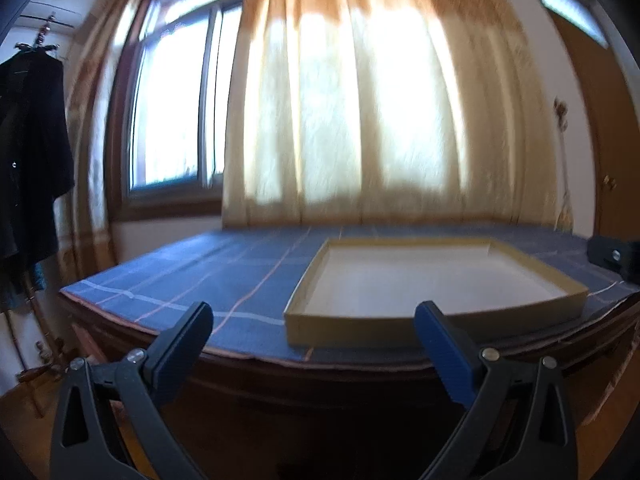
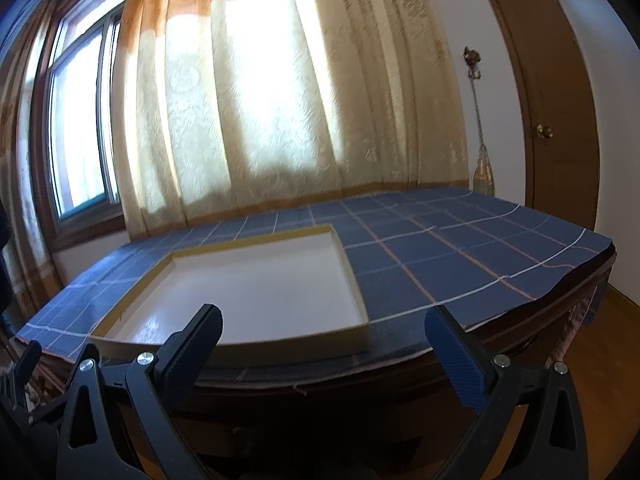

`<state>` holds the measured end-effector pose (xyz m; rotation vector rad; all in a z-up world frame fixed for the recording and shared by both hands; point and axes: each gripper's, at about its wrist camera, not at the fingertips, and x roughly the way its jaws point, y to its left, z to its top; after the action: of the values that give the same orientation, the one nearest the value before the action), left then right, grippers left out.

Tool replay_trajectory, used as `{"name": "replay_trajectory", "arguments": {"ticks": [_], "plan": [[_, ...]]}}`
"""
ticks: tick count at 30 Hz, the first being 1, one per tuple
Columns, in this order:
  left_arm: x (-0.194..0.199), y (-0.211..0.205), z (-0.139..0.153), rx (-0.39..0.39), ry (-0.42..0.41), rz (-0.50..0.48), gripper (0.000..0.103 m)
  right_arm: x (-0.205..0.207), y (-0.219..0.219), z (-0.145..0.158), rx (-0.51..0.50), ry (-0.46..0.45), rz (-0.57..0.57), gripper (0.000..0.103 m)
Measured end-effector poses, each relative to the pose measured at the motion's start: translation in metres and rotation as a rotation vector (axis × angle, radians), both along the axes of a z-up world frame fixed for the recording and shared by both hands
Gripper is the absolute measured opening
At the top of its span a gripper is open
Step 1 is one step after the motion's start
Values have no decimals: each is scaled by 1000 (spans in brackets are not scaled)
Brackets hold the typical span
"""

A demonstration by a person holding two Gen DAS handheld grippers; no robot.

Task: Take underwear out of drawer
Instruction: 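Lower both tools toward the open drawer of clothes below the table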

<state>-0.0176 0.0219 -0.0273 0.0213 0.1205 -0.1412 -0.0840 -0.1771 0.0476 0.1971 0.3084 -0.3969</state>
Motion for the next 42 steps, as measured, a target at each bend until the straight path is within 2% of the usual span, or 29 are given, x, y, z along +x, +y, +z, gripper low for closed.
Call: {"name": "replay_trajectory", "arguments": {"ticks": [4, 11, 15, 21, 24, 29, 33, 36, 42], "plan": [[-4, -3, -12, -7, -96, -11, 103, 3, -3, -5, -7, -26, -1, 102], [12, -14, -29, 78, -142, -41, 103, 16, -2, -18, -11, 9, 20, 102], [17, -22, -36, 116, -200, -52, 103, 20, -2, -19, -14, 1, 18, 102], [25, -22, -41, 113, -224, -82, 103, 28, 3, -19, -34, 12, 27, 102], [30, -18, -44, 85, -228, -101, 103, 30, 4, -16, -47, 2, 20, 102], [31, -18, -52, 79, -280, -107, 103, 34, 6, -12, -55, -11, 10, 102], [40, -19, -56, 83, -277, -116, 103, 37, 9, -12, -61, -9, 12, 102], [42, -16, -60, 56, -305, -128, 103, 41, 11, -11, -73, 1, 9, 102], [39, -17, -66, 58, -385, -132, 103, 45, 10, -12, -68, 8, -7, 102]]}}
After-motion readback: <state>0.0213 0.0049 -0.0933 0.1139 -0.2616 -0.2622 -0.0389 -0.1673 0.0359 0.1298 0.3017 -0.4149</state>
